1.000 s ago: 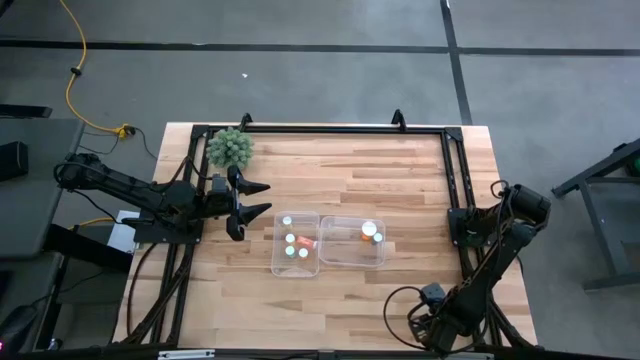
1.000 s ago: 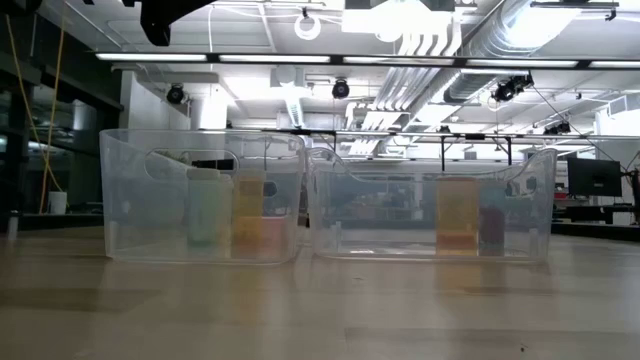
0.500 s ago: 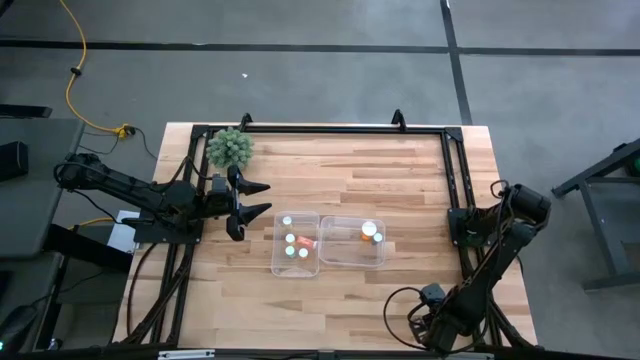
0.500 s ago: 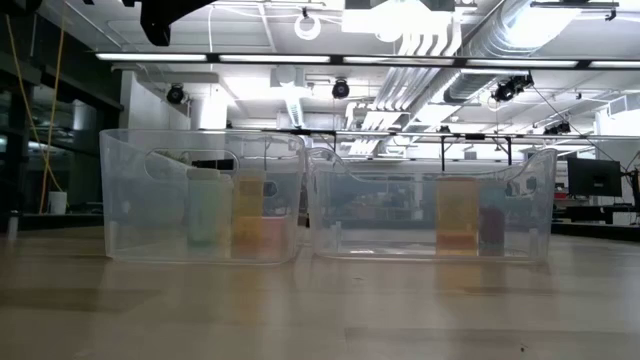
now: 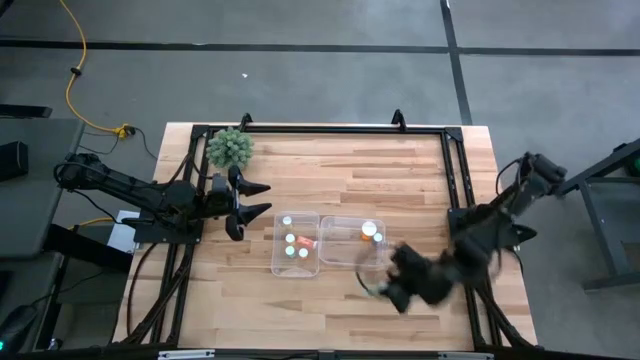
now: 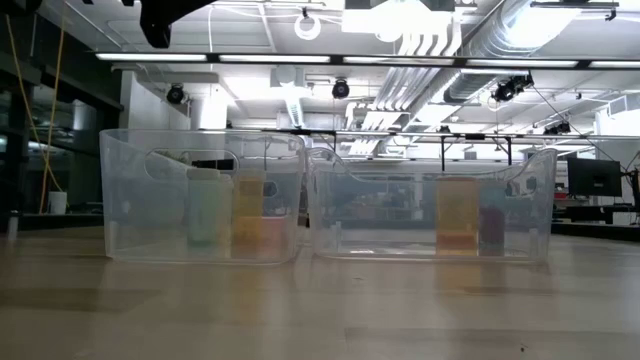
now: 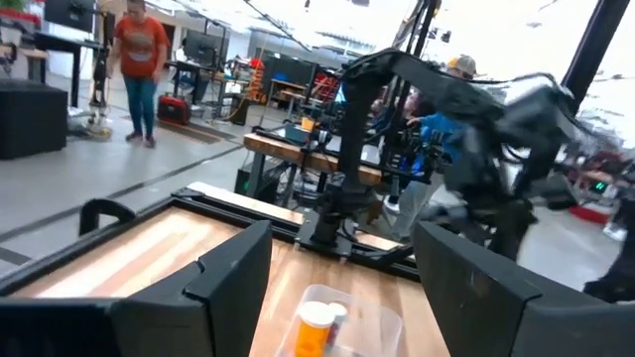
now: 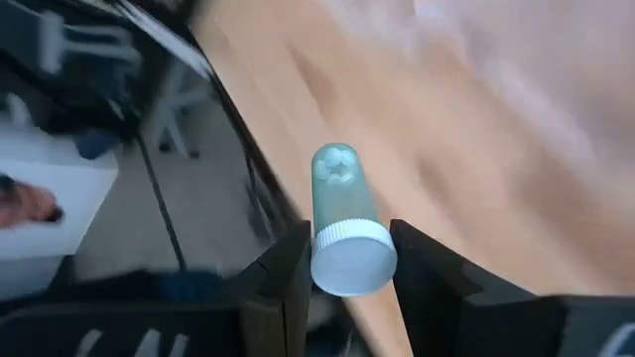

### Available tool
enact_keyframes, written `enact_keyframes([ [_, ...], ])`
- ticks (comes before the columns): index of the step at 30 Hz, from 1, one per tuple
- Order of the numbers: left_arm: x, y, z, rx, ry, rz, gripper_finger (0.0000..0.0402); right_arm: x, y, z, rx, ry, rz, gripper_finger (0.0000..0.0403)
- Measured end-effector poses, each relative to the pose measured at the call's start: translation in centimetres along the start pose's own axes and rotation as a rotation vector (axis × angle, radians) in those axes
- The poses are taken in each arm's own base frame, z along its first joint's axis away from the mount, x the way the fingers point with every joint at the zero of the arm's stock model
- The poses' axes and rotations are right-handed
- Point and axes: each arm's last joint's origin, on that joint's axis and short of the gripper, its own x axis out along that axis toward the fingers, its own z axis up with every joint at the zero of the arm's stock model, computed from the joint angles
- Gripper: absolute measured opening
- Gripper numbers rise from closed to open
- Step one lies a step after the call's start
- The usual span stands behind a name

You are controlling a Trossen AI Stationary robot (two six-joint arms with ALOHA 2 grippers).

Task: Pick and place medicine bottles into bin by pill shape (circle, oval)
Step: Put the blue pill bottle into the left transparent bin

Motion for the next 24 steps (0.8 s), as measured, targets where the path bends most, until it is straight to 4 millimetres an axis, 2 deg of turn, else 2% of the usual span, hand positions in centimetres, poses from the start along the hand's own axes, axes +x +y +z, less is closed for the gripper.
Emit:
enact_keyframes([
  [7,0.0,-0.3,0.0,-0.122,0.026,-0.099,0.0234,0.6,0.7,10.8,-0.351,-0.187,0.05,0.0106],
  [10,0.0,-0.9,0.7,-0.158,0.046,-0.149,0.0234,0.6,1.4,14.5,-0.507,-0.245,0.01,0.0106],
  [12,0.1,-1.4,1.4,-0.121,0.087,-0.161,0.0234,0.3,2.1,16.7,-0.595,-0.28,-0.015,0.0106],
  [15,0.3,-2.1,2.5,-0.007,0.18,-0.143,0.0234,0.2,2.8,19.2,-0.714,-0.255,-0.075,0.0106],
  [19,0.8,-2.5,4.2,0.111,0.234,-0.087,0.0234,0.4,3.3,21.5,-0.81,-0.13,-0.144,0.0106],
  [24,1.4,-2.8,5.0,0.165,0.207,-0.002,0.0234,2.3,3.7,23.4,-0.877,0.019,-0.215,0.0106],
])
